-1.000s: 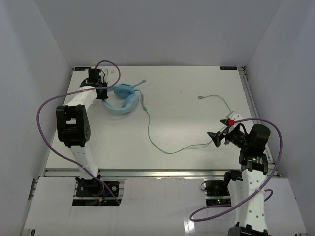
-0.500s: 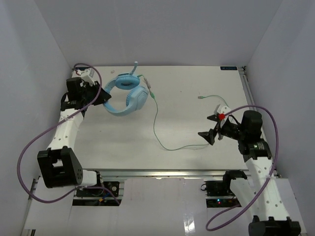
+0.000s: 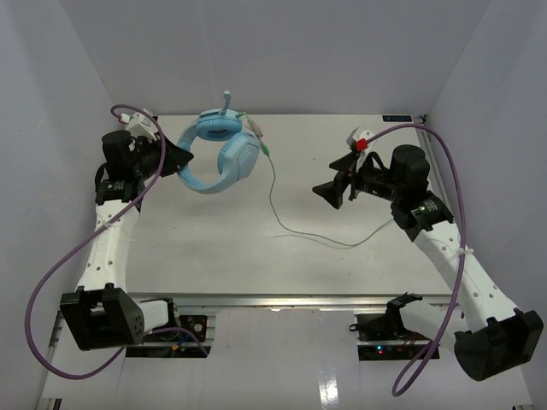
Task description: Wrap the headphones
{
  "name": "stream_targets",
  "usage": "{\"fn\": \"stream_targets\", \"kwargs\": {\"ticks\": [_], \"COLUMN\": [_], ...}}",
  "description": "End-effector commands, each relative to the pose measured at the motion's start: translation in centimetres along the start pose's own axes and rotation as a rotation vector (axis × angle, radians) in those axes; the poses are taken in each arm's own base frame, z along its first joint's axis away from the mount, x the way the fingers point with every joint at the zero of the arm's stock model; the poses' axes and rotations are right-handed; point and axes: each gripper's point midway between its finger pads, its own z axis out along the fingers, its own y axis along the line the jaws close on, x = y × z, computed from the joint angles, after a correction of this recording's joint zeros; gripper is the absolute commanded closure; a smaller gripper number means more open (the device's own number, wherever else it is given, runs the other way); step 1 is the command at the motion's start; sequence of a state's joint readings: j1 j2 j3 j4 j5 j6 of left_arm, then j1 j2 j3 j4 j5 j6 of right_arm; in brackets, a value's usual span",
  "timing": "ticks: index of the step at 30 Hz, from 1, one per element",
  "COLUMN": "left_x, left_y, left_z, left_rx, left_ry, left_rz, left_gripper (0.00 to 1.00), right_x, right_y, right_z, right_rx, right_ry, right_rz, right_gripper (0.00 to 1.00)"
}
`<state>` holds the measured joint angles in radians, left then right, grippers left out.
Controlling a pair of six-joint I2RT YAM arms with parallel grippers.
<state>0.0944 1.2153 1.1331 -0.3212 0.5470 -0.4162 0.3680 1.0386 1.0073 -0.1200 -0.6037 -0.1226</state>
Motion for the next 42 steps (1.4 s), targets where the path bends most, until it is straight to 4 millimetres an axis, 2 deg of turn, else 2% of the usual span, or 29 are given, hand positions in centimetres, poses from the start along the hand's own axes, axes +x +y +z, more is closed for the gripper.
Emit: {"fn": "stream_targets", "kwargs": {"ticks": [1,3,5,11,18,22,25,28,31,33,34,35,39,42], "left_x": [-3.1,-3.4,-3.8,-4.4,-4.7,-4.8,-4.9,-5.1,-5.8,-6.3,-6.8,-7.2,-9.2,-10.7], "left_y": [-4.7,-5.0,-5.6,-6.7,-8.1,-8.8,-9.3,-9.9,-10.8,-11.3,-11.5,-11.7,-12.3,-12.7], "left_z": [-1.6,-1.7,-2.0,-3.0,-3.9,-4.4,-4.7,-5.1,-5.4,-5.5,-5.4,-5.4,-5.0,-4.6], "left_rx": [0.122,0.126,0.138,0.155,0.194,0.209,0.222,0.239,0.272,0.29,0.297,0.305,0.321,0.327], "left_ry": [-0.068,-0.069,-0.074,-0.08,-0.085,-0.091,-0.097,-0.104,-0.12,-0.128,-0.139,-0.147,-0.181,-0.203], "left_rz": [-0.011,-0.02,-0.017,-0.015,-0.022,-0.03,-0.035,-0.052,-0.057,-0.073,-0.074,-0.073,-0.076,-0.077], "left_gripper": [1.0,1.0,1.0,1.0,1.0,1.0,1.0,1.0,1.0,1.0,1.0,1.0,1.0,1.0], "right_x": [-3.4,-2.7,-3.3,-2.8,-1.9,-1.8,-0.3,1.1,3.2,5.5,5.9,7.5,10.3,12.2], "right_y": [2.8,4.4,5.7,6.4,4.7,5.3,6.3,7.7,9.0,10.4,10.8,11.6,13.8,14.9], "right_z": [2.7,4.3,5.2,7.0,9.7,11.1,12.7,13.5,13.3,12.3,11.8,10.9,7.7,6.1], "right_rx": [-0.15,-0.263,-0.336,-0.464,-0.432,-0.507,-0.571,-0.637,-0.685,-0.732,-0.747,-0.779,-0.868,-0.925], "right_ry": [-0.169,-0.177,-0.218,-0.277,-0.288,-0.305,-0.281,-0.267,-0.261,-0.24,-0.254,-0.241,-0.219,-0.182], "right_rz": [-0.015,-0.105,-0.176,-0.288,-0.347,-0.333,-0.31,-0.301,-0.289,-0.26,-0.268,-0.247,-0.222,-0.204], "right_gripper": [0.1,0.1,0.1,0.1,0.1,0.06,0.02,0.01,0.05,0.06,0.07,0.07,0.14,0.2]}}
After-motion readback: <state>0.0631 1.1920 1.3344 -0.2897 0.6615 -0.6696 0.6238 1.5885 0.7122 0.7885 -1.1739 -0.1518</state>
